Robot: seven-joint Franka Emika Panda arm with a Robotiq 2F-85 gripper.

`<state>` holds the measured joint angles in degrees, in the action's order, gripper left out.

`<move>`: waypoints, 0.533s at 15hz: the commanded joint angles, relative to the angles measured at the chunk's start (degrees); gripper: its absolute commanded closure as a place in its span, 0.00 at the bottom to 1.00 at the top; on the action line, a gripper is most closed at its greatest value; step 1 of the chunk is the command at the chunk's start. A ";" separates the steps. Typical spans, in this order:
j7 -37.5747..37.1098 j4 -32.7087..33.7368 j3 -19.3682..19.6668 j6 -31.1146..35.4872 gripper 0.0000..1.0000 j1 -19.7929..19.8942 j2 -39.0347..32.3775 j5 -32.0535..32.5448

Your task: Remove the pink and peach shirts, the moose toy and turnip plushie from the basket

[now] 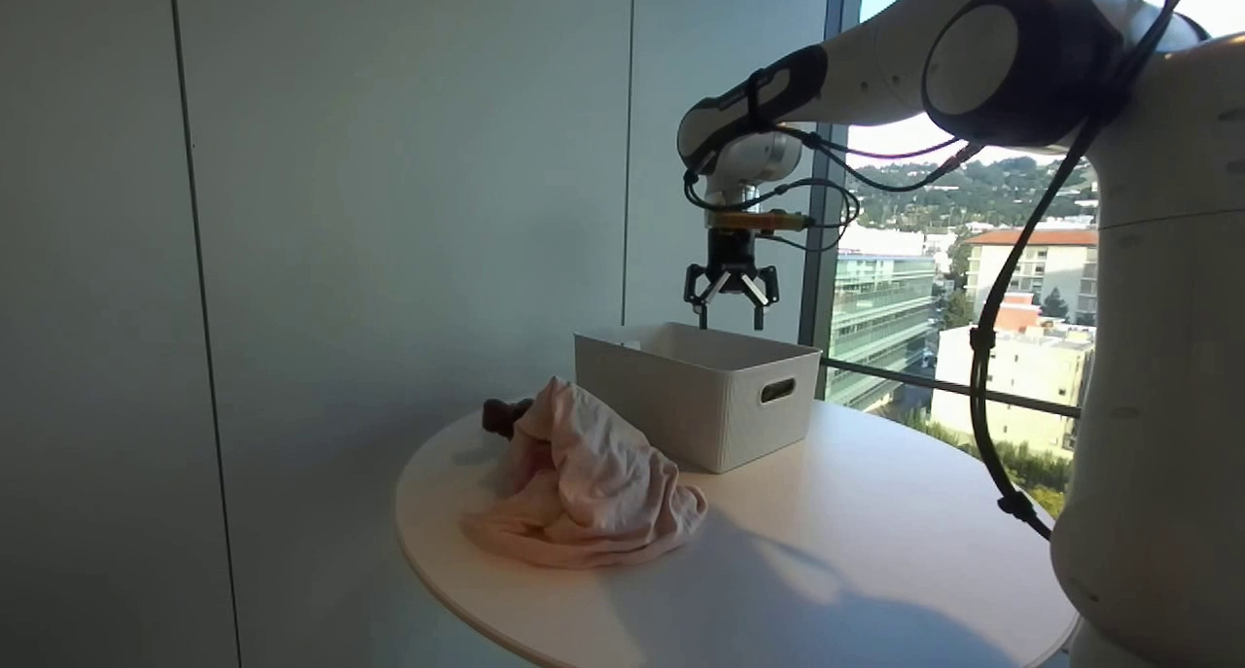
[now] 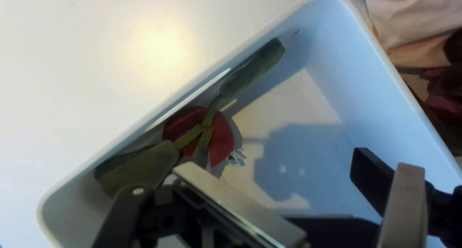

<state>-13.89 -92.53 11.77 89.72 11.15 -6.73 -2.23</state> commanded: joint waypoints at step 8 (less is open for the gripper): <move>-11.27 -9.11 0.89 4.65 0.00 -0.12 1.66 8.64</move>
<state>-21.11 -99.57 12.06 90.83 11.27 -6.76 2.76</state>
